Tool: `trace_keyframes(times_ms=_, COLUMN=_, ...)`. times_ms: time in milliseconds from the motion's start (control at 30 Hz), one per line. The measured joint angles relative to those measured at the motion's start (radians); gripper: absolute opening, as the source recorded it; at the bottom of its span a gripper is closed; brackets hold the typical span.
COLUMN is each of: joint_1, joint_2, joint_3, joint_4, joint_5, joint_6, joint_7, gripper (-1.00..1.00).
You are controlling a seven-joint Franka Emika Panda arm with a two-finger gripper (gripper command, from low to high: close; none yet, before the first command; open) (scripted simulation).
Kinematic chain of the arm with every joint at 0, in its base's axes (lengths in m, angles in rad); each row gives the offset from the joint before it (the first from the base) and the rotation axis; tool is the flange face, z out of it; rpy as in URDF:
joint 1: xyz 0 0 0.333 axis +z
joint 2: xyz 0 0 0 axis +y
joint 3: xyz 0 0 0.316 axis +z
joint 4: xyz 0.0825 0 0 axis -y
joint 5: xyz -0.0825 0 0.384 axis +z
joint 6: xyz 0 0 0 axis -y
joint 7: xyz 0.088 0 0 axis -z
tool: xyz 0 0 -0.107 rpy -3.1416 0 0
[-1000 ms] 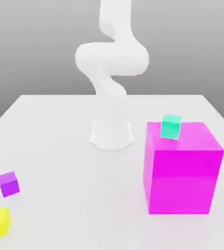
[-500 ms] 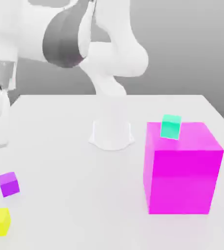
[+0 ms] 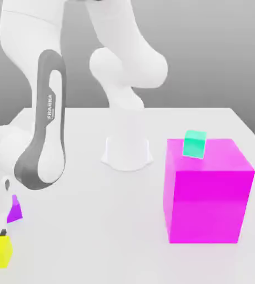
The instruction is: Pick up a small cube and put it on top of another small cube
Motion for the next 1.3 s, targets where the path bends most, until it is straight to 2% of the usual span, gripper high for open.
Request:
trace_keyframes(times_ms=133, joint_1=-0.002, joint_2=0.009, joint_3=0.001, joint_4=0.002, joint_5=0.001, joint_6=0.007, joint_7=0.0, gripper=-1.0)
trace_keyframes(times_ms=300, joint_1=0.023, joint_2=-0.133, joint_3=-0.005, joint_4=-0.027, joint_5=-0.026, joint_6=-0.107, joint_7=0.011, gripper=-1.0)
trace_keyframes(times_ms=1033, joint_1=0.59, joint_2=-0.176, joint_3=0.497, joint_4=0.017, joint_5=-0.296, joint_6=-0.235, joint_7=-0.203, gripper=-1.0)
trace_keyframes(times_ms=1100, joint_1=0.671, joint_2=-0.12, joint_3=0.516, joint_4=0.043, joint_5=-0.364, joint_6=-0.217, joint_7=-0.198, gripper=-1.0)
trace_keyframes(times_ms=1167, joint_1=0.735, joint_2=-0.04, joint_3=0.487, joint_4=0.064, joint_5=-0.437, joint_6=-0.167, joint_7=-0.165, gripper=-1.0)
trace_keyframes(times_ms=1200, joint_1=0.752, joint_2=-0.021, joint_3=0.475, joint_4=0.068, joint_5=-0.451, joint_6=-0.154, joint_7=-0.159, gripper=1.0)
trace_keyframes(times_ms=1300, joint_1=0.752, joint_2=-0.021, joint_3=0.475, joint_4=0.068, joint_5=-0.451, joint_6=-0.154, joint_7=-0.159, gripper=1.0)
